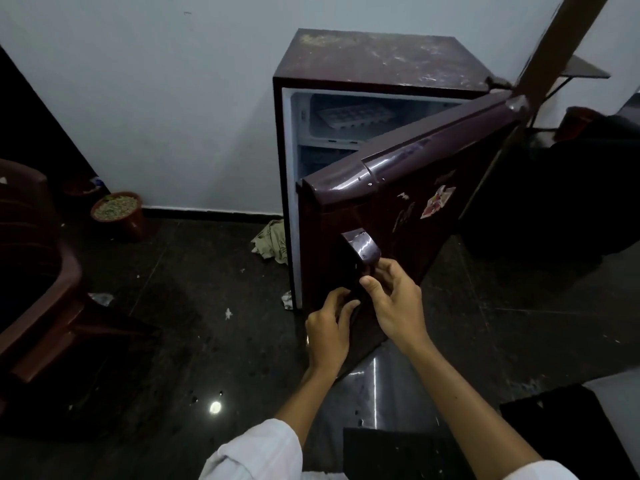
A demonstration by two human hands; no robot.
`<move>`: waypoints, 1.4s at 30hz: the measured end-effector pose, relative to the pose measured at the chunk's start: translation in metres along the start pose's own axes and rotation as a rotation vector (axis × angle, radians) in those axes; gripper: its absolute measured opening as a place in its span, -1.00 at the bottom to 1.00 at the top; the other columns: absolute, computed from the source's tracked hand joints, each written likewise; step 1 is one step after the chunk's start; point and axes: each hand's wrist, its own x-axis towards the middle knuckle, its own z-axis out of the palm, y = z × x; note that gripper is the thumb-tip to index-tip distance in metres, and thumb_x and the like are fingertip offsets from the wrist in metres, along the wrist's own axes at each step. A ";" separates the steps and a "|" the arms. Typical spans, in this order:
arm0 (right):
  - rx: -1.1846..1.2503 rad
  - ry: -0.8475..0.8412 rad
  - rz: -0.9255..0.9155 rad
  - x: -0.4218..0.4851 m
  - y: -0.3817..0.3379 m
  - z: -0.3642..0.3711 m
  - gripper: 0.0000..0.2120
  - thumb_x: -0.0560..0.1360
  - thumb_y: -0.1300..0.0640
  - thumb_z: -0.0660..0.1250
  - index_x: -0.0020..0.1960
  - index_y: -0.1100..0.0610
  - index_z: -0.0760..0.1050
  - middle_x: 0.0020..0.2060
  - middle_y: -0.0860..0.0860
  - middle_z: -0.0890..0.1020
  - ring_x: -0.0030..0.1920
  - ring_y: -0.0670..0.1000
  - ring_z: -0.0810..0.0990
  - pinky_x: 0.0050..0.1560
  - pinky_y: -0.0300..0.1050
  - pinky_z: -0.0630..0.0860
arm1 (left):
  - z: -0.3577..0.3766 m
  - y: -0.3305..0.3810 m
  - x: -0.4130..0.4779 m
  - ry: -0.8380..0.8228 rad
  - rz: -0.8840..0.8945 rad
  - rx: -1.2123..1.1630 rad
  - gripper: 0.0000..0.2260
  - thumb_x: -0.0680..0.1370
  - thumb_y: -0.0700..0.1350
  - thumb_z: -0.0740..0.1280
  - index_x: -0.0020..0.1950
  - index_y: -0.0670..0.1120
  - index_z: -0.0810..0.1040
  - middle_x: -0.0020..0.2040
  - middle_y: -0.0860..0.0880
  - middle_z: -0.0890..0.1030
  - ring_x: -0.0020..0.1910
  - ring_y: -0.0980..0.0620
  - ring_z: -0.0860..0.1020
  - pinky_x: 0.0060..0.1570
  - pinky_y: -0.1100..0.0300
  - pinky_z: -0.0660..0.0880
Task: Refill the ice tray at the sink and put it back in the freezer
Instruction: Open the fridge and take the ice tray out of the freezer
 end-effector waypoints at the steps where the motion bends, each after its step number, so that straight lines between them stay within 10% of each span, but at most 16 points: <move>1: 0.004 0.009 0.004 -0.008 0.003 -0.009 -0.73 0.54 0.16 0.38 0.23 0.07 0.53 0.04 -0.15 0.66 0.09 -0.28 0.61 0.04 -0.46 0.50 | 0.004 0.005 -0.009 -0.015 0.001 0.006 -0.64 0.56 0.26 0.21 0.23 0.10 0.53 -0.12 0.08 0.71 -0.22 0.21 0.66 -0.28 0.32 0.60; 20: 0.165 0.506 0.156 -0.141 0.047 -0.134 -0.77 0.56 0.04 0.37 0.21 -0.06 0.55 0.09 -0.22 0.64 0.14 -0.25 0.59 0.09 -0.39 0.52 | 0.058 0.075 -0.130 -0.640 0.310 -0.075 -0.63 0.64 -0.11 0.29 0.45 -0.13 0.46 0.43 -0.03 0.50 0.38 0.26 0.45 0.34 0.27 0.45; 30: -0.005 0.630 0.120 -0.176 0.052 -0.134 -0.61 0.42 0.08 0.52 0.20 -0.08 0.49 0.15 -0.27 0.47 0.16 -0.27 0.52 0.11 -0.44 0.49 | 0.059 0.087 -0.126 -0.299 0.445 -0.105 -0.83 0.61 -0.27 0.30 0.17 -0.18 0.59 0.08 -0.04 0.63 0.11 0.23 0.56 0.11 0.34 0.50; 42: 0.018 0.812 0.198 -0.169 0.065 -0.175 -0.49 0.37 0.00 0.56 0.22 -0.17 0.41 0.15 -0.25 0.46 0.17 -0.26 0.52 0.08 -0.35 0.53 | 0.108 0.111 -0.137 -0.543 0.448 -0.200 -0.71 0.63 -0.35 0.22 0.33 -0.19 0.51 0.23 -0.07 0.60 0.24 0.07 0.59 0.20 0.03 0.58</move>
